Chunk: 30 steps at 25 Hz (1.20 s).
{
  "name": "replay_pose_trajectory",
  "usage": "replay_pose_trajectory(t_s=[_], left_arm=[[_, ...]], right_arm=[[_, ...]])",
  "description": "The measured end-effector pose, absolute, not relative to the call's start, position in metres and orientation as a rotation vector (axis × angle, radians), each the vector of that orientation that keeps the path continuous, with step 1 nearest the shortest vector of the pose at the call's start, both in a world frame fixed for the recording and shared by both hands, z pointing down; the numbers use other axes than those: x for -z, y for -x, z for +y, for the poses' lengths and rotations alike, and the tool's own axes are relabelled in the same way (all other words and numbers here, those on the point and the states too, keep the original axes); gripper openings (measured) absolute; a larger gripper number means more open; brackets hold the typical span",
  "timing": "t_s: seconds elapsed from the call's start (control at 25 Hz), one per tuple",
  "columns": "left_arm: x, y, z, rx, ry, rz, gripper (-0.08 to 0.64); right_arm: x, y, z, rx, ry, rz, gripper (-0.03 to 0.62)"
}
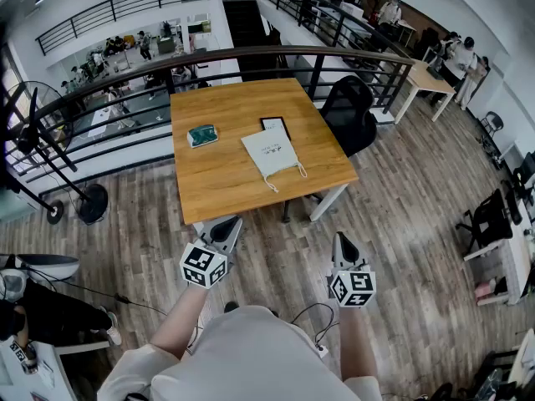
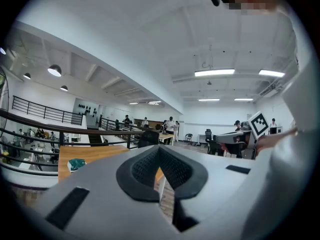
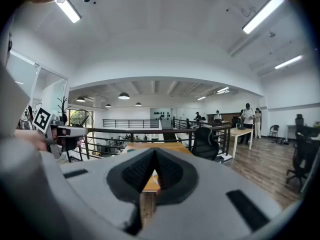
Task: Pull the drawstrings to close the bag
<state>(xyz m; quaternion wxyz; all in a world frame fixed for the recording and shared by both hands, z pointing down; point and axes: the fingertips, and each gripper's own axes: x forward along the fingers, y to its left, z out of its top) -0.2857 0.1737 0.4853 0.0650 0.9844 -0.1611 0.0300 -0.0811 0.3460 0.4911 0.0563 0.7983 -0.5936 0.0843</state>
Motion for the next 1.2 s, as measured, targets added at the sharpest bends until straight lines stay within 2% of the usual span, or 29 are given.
replay_pose_trajectory(t_s=[0.96,1.2], left_arm=[[-0.484,0.279,0.172,-0.044,-2.984,-0.466,-0.005],[-0.485,0.288,0.164,-0.044,-2.969,-0.478,0.064]], right_arm=[[-0.487,0.079,0.346,-0.211,-2.444,-1.823,0.003],[-0.488,0.085,0.343,-0.212,-2.462,-1.782,0.049]])
